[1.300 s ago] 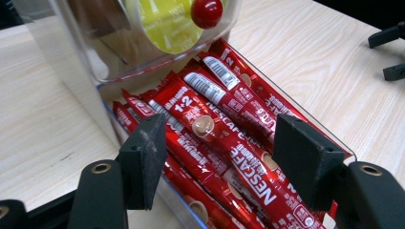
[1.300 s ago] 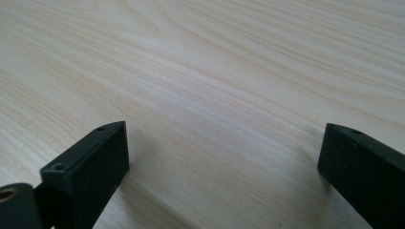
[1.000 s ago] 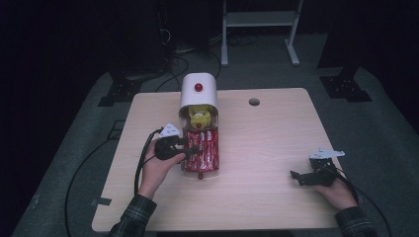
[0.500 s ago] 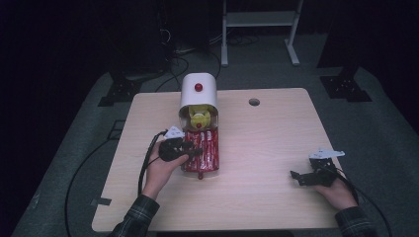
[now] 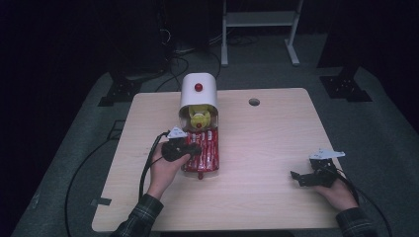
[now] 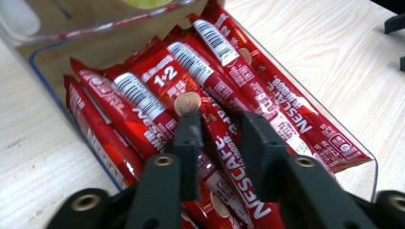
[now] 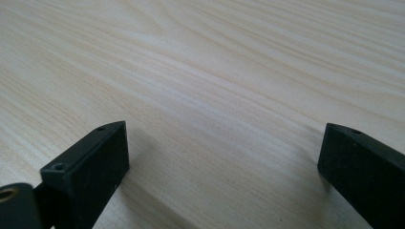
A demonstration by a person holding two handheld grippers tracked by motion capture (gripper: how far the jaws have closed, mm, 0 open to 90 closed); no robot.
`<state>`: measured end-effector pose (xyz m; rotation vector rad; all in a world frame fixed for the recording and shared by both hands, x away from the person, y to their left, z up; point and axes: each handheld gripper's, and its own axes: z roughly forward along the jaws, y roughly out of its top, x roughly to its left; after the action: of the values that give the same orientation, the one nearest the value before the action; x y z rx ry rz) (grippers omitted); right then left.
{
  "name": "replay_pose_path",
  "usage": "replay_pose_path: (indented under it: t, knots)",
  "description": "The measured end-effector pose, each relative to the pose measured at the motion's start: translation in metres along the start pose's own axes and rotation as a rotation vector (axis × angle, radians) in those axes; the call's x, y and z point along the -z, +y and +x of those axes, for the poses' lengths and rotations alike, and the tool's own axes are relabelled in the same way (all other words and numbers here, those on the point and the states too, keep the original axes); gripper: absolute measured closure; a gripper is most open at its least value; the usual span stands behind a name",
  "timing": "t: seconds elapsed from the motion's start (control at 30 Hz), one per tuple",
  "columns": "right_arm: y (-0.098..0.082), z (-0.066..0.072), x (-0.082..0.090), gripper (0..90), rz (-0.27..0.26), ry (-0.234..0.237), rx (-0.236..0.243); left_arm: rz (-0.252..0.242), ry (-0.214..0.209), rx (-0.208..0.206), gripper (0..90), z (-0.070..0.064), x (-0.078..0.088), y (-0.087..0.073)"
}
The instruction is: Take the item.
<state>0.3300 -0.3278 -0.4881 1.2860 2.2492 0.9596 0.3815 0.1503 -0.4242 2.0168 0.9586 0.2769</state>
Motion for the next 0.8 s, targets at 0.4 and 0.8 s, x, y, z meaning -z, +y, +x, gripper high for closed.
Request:
replay_pose_path:
  t: [0.4,0.8]
  knots:
    - [0.0,0.0,0.0,2.5,0.001,0.0,-0.003,-0.026,-0.033,0.058,84.5,0.0,0.008,0.002]
    - [0.0,0.0,0.0,2.6,0.001,-0.001,-0.002,-0.02,-0.084,0.084,86.9,-0.003,0.019,0.006]
